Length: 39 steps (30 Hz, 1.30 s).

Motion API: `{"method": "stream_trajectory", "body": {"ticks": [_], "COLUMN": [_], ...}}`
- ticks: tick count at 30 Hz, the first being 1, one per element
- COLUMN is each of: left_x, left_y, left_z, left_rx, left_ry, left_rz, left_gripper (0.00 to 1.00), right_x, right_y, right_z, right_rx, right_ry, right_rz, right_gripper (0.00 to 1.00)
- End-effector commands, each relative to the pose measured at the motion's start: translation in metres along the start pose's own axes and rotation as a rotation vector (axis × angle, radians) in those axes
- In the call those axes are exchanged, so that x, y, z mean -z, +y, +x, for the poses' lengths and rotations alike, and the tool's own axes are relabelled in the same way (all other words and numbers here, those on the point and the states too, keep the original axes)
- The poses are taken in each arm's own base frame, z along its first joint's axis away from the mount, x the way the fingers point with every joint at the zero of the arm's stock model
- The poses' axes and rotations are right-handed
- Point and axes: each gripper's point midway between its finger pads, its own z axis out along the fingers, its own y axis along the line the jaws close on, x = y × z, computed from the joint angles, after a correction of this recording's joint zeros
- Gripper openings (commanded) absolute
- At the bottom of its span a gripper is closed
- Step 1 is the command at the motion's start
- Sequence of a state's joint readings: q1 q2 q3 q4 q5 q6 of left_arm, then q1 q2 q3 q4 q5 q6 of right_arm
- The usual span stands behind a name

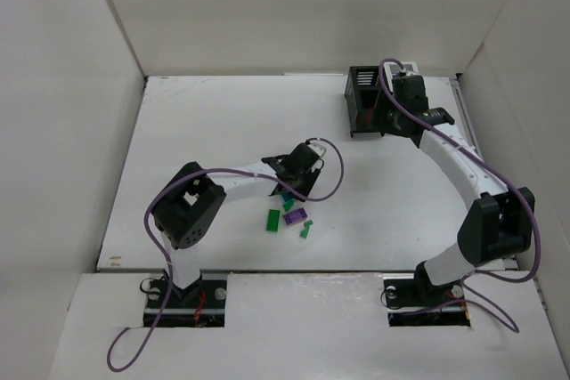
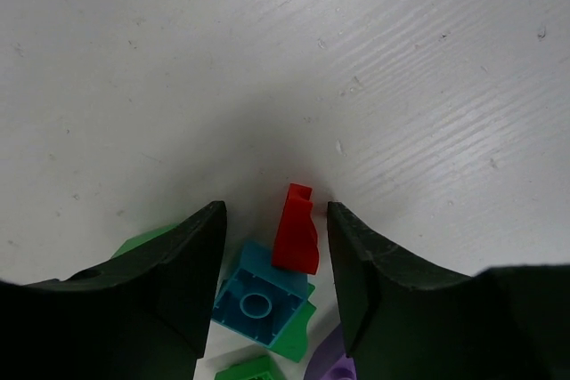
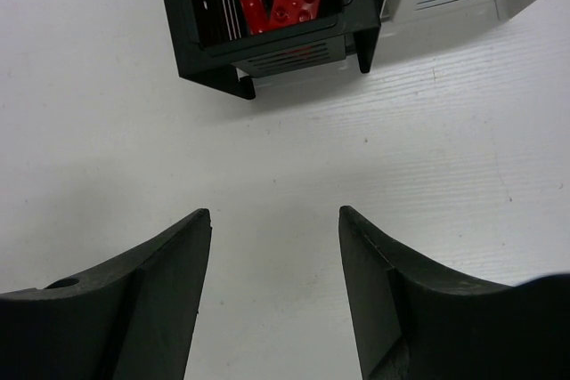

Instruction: Sort the legos into containers by color

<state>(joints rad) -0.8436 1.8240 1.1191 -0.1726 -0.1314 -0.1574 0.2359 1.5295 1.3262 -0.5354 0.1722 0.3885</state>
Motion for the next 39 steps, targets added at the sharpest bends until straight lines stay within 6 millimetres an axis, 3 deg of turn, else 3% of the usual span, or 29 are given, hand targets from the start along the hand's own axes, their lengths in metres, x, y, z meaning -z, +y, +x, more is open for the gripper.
{"method": "stream_trajectory", "body": {"ticks": [1, 5, 14, 19, 21, 22, 23, 25, 26, 27, 28, 29, 30, 33, 34, 35, 36, 37, 38, 39], "left_x": [-0.001, 0.0, 0.0, 0.007, 0.014, 0.018, 0.028, 0.039, 0.038, 0.049, 0.054, 0.052, 0.065, 0.067, 0.08, 0.085, 0.073, 0.093, 0.098, 0.079], "left_y": [0.006, 0.0, -0.002, -0.006, -0.011, -0.011, -0.015, -0.019, -0.016, -0.015, -0.016, -0.011, -0.015, -0.019, -0.016, -0.021, -0.026, -0.03, -0.038, -0.041], "left_z": [0.005, 0.011, 0.019, -0.012, -0.038, -0.05, -0.079, -0.109, -0.123, -0.153, -0.171, -0.186, -0.215, -0.256, -0.283, -0.296, -0.305, -0.336, -0.348, -0.353], "left_rx": [0.009, -0.008, -0.032, 0.008, 0.022, 0.029, 0.057, 0.076, 0.093, 0.121, 0.146, 0.166, 0.182, 0.217, 0.237, 0.24, 0.239, 0.274, 0.274, 0.28], "left_ry": [0.006, 0.014, 0.031, -0.046, -0.1, -0.13, -0.194, -0.258, -0.285, -0.346, -0.381, -0.41, -0.471, -0.567, -0.638, -0.676, -0.691, -0.784, -0.813, -0.809], "left_rz": [-0.047, -0.04, -0.076, -0.078, -0.063, -0.07, -0.067, -0.06, -0.061, -0.045, -0.028, -0.018, 0.018, 0.05, 0.062, 0.089, 0.103, 0.168, 0.213, 0.24], "left_gripper": [0.46, 0.43, 0.2, 0.12, 0.11, 0.1, 0.1, 0.07, 0.07, 0.07, 0.07, 0.07, 0.07, 0.08, 0.08, 0.08, 0.08, 0.08, 0.08, 0.1], "right_x": [0.014, 0.015, 0.018, 0.033, 0.037, 0.049, 0.055, 0.064, 0.082, 0.089, 0.092, 0.109, 0.115, 0.131, 0.136, 0.136, 0.14, 0.141, 0.143, 0.141], "right_y": [0.007, 0.007, 0.008, 0.007, 0.004, 0.0, -0.002, -0.011, -0.014, -0.016, -0.022, -0.024, -0.026, -0.036, -0.038, -0.04, -0.042, -0.043, -0.045, -0.047], "right_z": [-0.02, -0.02, -0.022, -0.032, -0.033, -0.039, -0.044, -0.047, -0.054, -0.059, -0.054, -0.059, -0.059, -0.054, -0.056, -0.053, -0.054, -0.057, -0.054, -0.054], "right_rx": [-0.018, -0.018, -0.019, -0.092, -0.129, -0.172, -0.194, -0.251, -0.292, -0.319, -0.344, -0.365, -0.382, -0.406, -0.411, -0.411, -0.417, -0.432, -0.432, -0.436], "right_ry": [-0.085, -0.085, -0.093, -0.144, -0.165, -0.197, -0.229, -0.274, -0.321, -0.362, -0.367, -0.416, -0.438, -0.48, -0.497, -0.495, -0.516, -0.531, -0.533, -0.542], "right_rz": [-0.031, -0.032, -0.035, -0.041, -0.045, -0.046, -0.045, -0.034, -0.055, -0.058, -0.056, -0.077, -0.08, -0.085, -0.082, -0.08, -0.079, -0.075, -0.075, -0.065], "right_gripper": [0.65, 0.65, 0.65, 0.65, 0.65, 0.65, 0.65, 0.65, 0.65, 0.65, 0.65, 0.65, 0.65, 0.65, 0.65, 0.65, 0.65, 0.65, 0.65, 0.65]}}
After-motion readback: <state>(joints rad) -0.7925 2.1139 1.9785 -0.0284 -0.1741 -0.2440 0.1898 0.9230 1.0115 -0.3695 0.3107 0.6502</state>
